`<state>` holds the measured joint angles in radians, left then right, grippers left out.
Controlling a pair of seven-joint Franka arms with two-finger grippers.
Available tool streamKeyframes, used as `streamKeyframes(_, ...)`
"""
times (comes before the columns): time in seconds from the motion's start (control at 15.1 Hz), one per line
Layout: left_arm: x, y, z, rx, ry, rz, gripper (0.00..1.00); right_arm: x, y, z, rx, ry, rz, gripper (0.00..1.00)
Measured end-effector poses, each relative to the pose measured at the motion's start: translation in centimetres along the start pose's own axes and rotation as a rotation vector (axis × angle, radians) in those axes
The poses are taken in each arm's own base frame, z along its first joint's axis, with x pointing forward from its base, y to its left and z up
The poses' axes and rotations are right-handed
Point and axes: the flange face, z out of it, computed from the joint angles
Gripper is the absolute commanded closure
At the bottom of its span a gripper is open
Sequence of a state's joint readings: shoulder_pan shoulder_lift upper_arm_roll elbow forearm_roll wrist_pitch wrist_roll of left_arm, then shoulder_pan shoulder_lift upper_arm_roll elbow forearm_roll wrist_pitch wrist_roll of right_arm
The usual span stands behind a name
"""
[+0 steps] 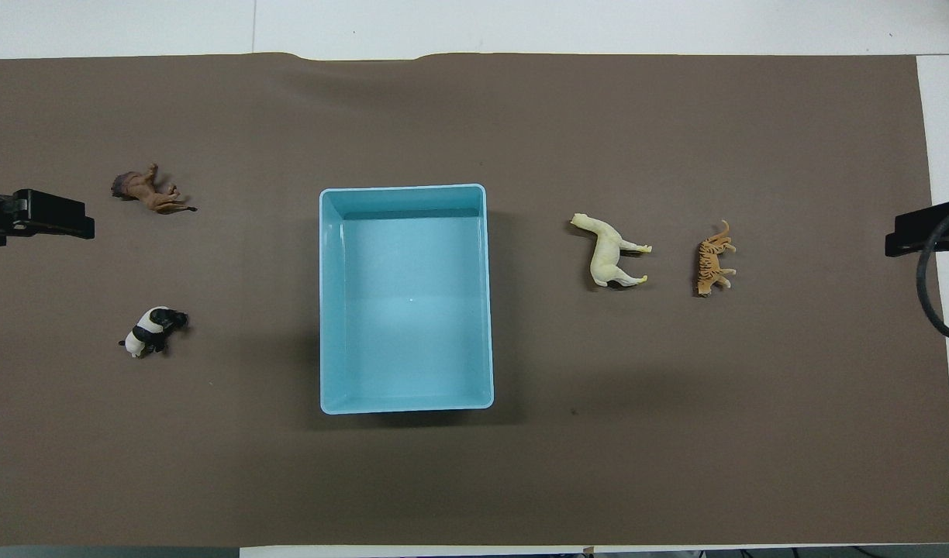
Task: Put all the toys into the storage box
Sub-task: 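Reach the right gripper to the cream horse and grasp it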
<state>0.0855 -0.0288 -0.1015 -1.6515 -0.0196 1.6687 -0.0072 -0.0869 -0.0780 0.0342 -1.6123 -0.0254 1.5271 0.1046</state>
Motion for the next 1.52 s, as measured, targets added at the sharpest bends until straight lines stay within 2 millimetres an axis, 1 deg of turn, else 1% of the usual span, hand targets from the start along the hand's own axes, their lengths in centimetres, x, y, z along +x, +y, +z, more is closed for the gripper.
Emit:
streamKeyframes(0.53, 0.0, 0.0, 0.0, 0.0, -0.001, 0.0, 0.0, 0.0, 0.0, 0.0, 0.0, 0.0, -0.005, 0.0)
streamKeyframes(0.66, 0.0, 0.0, 0.0, 0.0, -0.001, 0.0, 0.0, -0.1, -0.5, 0.0, 0.0, -0.001, -0.015, 0.0)
streamKeyframes(0.79, 0.0, 0.0, 0.0, 0.0, -0.001, 0.0, 0.0, -0.2, -1.9, 0.2, 0.0, -0.001, -0.042, 0.0)
streamKeyframes(0.93, 0.0, 0.0, 0.0, 0.0, -0.001, 0.0, 0.0, -0.2, -4.7, 1.1, 0.002, 0.003, -0.086, 0.0)
streamKeyframes(0.99, 0.0, 0.0, 0.0, 0.0, -0.001, 0.0, 0.0, -0.2, -6.6, 2.2, 0.003, 0.012, -0.1, 0.0)
streamKeyframes(1.12, 0.0, 0.0, 0.0, 0.0, -0.001, 0.0, 0.0, 0.2, -10.7, 5.9, 0.008, 0.027, -0.107, 0.0)
streamKeyframes(1.26, 0.0, 0.0, 0.0, 0.0, -0.001, 0.0, 0.0, 0.8, -14.6, 10.7, 0.012, 0.027, -0.102, 0.0)
streamKeyframes(1.39, 0.0, 0.0, 0.0, 0.0, -0.001, 0.0, 0.0, 1.8, -18.1, 15.3, 0.02, 0.03, -0.095, 0.0)
streamKeyframes(1.45, 0.0, 0.0, 0.0, 0.0, -0.001, 0.0, 0.0, 2.3, -19.7, 17.6, 0.025, 0.034, -0.094, 0.0)
streamKeyframes(1.52, 0.0, 0.0, 0.0, 0.0, -0.001, 0.0, 0.0, 2.9, -20.8, 19.8, 0.029, 0.037, -0.094, 0.0)
